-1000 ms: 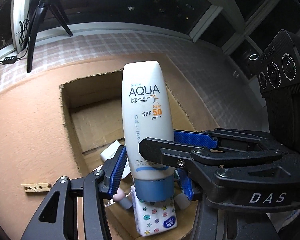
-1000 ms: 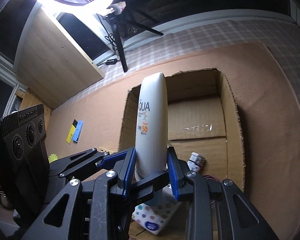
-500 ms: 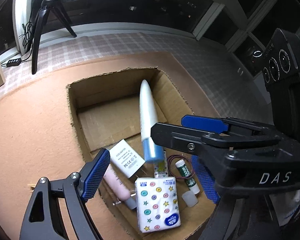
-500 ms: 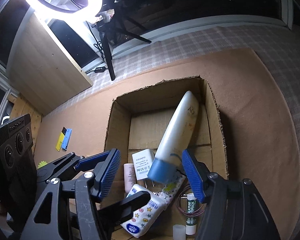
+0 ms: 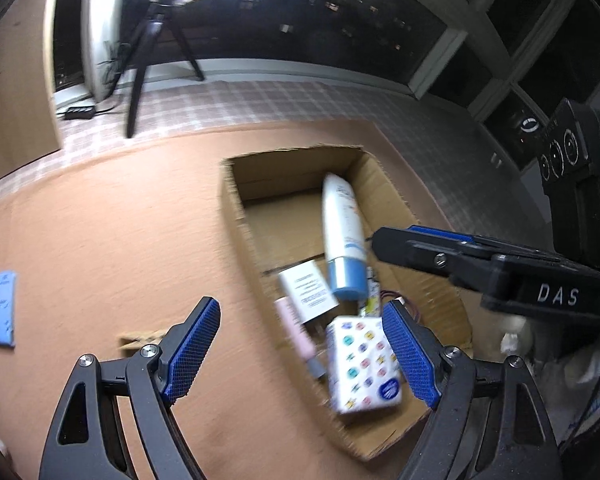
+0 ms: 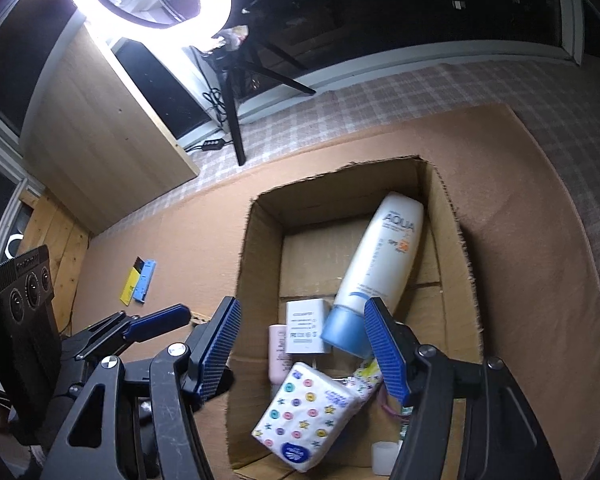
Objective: Organize objects
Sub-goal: 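Carry the AQUA bottle into the box and open the right tool, then grasp the wooden clothespin with right tool while left tool grasps blue phone stand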
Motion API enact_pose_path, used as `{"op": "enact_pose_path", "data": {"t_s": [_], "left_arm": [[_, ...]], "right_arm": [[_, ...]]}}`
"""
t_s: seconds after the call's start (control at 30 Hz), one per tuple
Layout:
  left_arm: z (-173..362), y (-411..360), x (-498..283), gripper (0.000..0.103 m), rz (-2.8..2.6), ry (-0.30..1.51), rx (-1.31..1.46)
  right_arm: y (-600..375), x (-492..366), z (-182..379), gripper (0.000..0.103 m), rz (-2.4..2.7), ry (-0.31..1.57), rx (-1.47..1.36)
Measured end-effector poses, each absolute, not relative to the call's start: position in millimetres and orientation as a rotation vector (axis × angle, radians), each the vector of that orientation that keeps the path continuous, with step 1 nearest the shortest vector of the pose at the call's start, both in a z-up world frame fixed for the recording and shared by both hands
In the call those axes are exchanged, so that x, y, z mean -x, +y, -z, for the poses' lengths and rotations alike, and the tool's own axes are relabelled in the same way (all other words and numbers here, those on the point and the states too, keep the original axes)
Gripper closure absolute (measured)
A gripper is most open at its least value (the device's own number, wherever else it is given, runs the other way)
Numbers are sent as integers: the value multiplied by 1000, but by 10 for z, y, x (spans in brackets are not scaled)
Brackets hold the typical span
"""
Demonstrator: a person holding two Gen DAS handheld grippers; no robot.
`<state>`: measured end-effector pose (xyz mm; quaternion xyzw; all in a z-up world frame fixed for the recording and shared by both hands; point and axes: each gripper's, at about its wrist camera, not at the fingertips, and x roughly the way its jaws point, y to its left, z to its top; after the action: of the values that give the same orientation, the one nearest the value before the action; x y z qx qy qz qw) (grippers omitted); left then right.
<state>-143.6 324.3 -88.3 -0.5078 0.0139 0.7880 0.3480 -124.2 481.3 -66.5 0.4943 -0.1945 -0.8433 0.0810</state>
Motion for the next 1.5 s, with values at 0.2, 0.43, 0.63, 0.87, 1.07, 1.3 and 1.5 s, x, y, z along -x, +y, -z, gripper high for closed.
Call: {"op": "enact_pose_path", "data": {"t_s": [0.2,0.43,0.63,0.87,1.07,1.3,1.5], "left_arm": [[853,2663,1360,17,-2116,24,1333],[1007,2007,1280,17,-2174,-2,1408],[1101,1536,1351,18,-2233,-35,1457],[1105,1119,1645,18,-2298,-85,1484],[1166,929,2051,18,-2320,-129,1515],[1332,897,2442,18,-2322,-118,1565],[1464,883,2668,18,-2317,-105,1600]], "right_arm": [[4565,1194,617,43,2491,-564,-1431],[4172,1139,562,43,2477,-508,-1333],[3791,1200,583,43,2438,-455,-1319],[3447,1438,773,43,2365,-411,-1422],[3240,1693,1035,43,2276,-389,-1551],[3075,1884,1243,43,2256,-314,-1642],[3077,1981,1343,43,2242,-311,-1694]]}}
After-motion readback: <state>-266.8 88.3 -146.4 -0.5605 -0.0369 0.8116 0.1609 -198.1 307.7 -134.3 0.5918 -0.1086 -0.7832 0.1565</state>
